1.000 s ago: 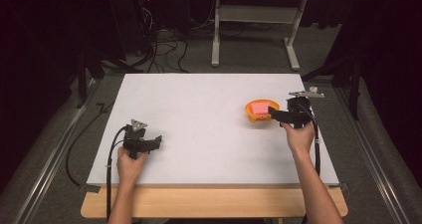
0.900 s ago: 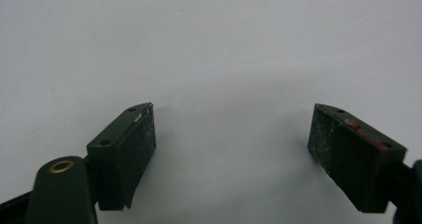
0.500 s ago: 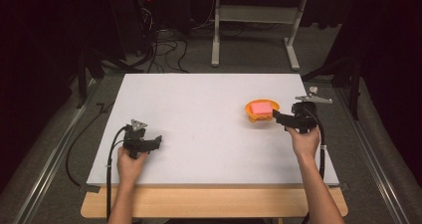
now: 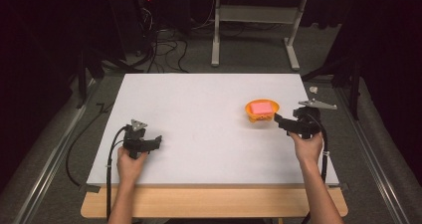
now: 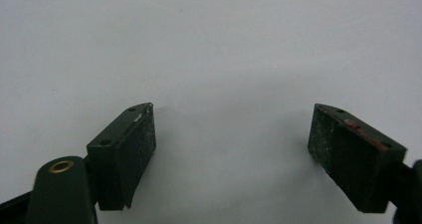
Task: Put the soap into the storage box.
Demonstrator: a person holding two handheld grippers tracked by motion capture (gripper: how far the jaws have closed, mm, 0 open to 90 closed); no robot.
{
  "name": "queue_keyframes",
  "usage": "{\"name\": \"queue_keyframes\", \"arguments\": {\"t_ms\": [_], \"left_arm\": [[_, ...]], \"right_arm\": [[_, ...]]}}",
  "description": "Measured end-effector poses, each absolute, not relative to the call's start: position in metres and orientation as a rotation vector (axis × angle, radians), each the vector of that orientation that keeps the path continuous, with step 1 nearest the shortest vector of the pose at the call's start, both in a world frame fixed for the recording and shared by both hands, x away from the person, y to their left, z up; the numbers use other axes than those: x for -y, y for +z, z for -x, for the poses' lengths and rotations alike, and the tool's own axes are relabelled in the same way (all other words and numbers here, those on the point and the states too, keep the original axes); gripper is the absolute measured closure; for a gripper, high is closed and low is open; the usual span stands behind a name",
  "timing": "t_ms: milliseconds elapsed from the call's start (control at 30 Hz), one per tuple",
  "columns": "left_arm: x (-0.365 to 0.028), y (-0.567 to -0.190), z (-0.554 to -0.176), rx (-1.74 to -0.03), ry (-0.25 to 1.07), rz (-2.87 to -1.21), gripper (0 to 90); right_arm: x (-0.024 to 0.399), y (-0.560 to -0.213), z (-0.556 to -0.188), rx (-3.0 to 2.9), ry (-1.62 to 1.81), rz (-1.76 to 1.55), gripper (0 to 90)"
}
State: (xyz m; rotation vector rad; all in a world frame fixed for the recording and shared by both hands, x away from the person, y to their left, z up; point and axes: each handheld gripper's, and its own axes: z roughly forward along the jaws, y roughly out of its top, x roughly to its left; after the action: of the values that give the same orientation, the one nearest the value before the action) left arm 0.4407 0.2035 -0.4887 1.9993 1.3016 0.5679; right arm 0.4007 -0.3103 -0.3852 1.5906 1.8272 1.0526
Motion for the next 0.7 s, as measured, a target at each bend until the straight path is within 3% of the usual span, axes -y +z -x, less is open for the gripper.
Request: {"name": "queue_keyframes", "arguments": {"t_ms": [700], "left_arm": [[-0.203,-0.489,-0.441,-1.301,0.569,-2.000,19.3]], "right_arm": [[0.306,-0.396,-0.382,-1.854,1.090,-1.562,23.5]]}}
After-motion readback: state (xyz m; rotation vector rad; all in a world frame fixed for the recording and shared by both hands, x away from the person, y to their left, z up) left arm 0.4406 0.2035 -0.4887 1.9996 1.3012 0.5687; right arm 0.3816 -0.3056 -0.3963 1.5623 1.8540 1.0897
